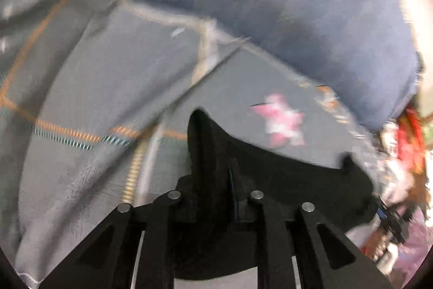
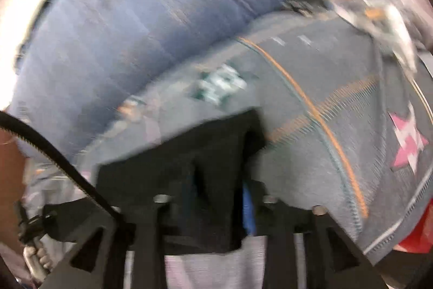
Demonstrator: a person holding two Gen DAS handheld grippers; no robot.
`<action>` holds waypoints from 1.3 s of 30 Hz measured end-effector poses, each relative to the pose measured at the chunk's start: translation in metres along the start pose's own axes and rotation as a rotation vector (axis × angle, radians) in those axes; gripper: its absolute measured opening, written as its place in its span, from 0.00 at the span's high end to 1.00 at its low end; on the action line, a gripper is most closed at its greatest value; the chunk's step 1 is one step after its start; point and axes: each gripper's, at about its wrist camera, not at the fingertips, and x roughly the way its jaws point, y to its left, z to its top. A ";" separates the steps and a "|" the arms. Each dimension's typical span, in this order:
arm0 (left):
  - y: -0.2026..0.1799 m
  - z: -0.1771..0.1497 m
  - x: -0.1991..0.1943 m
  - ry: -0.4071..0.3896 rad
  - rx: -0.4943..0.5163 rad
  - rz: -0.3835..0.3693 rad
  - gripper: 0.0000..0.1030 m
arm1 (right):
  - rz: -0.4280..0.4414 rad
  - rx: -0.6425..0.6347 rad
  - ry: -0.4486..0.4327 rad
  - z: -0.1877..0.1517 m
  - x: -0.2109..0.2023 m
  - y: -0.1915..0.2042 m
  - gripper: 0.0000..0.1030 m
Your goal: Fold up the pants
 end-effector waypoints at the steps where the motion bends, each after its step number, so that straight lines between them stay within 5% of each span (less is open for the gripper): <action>1: 0.011 -0.002 0.006 -0.004 -0.032 -0.039 0.79 | -0.057 0.021 0.014 -0.005 0.007 -0.014 0.59; 5: 0.040 -0.005 -0.009 -0.042 -0.131 -0.165 0.75 | -0.095 0.157 0.001 -0.021 -0.012 -0.054 0.47; 9: 0.059 -0.011 -0.045 -0.115 -0.137 -0.163 0.71 | -0.170 0.091 -0.099 -0.024 -0.060 -0.045 0.45; 13: 0.066 -0.028 -0.085 -0.187 -0.171 -0.177 0.63 | 0.025 0.005 -0.138 -0.025 -0.079 0.007 0.45; 15: 0.062 -0.039 -0.101 -0.208 -0.168 -0.181 0.62 | 0.186 -0.031 -0.092 -0.026 -0.065 0.041 0.45; 19: 0.050 -0.061 -0.123 -0.219 -0.128 -0.165 0.56 | 0.312 0.015 0.026 -0.029 -0.017 0.063 0.44; 21: 0.043 -0.070 -0.129 -0.222 -0.096 -0.129 0.55 | 0.259 0.094 0.098 -0.031 0.010 0.052 0.44; 24: 0.039 -0.079 -0.134 -0.228 -0.065 -0.113 0.53 | 0.070 0.168 0.140 -0.041 0.017 0.012 0.46; 26: 0.040 -0.083 -0.136 -0.228 -0.062 -0.128 0.52 | 0.040 0.196 0.143 -0.053 0.005 -0.015 0.46; 29: 0.042 -0.088 -0.132 -0.227 -0.066 -0.133 0.51 | -0.139 0.143 0.110 -0.065 -0.020 -0.033 0.40; 33: 0.041 -0.092 -0.118 -0.191 -0.103 -0.156 0.51 | -0.100 0.072 0.025 -0.066 -0.059 -0.015 0.40; 39: 0.032 -0.097 -0.103 -0.197 -0.083 -0.150 0.51 | 0.075 -0.183 0.052 -0.065 -0.060 0.096 0.40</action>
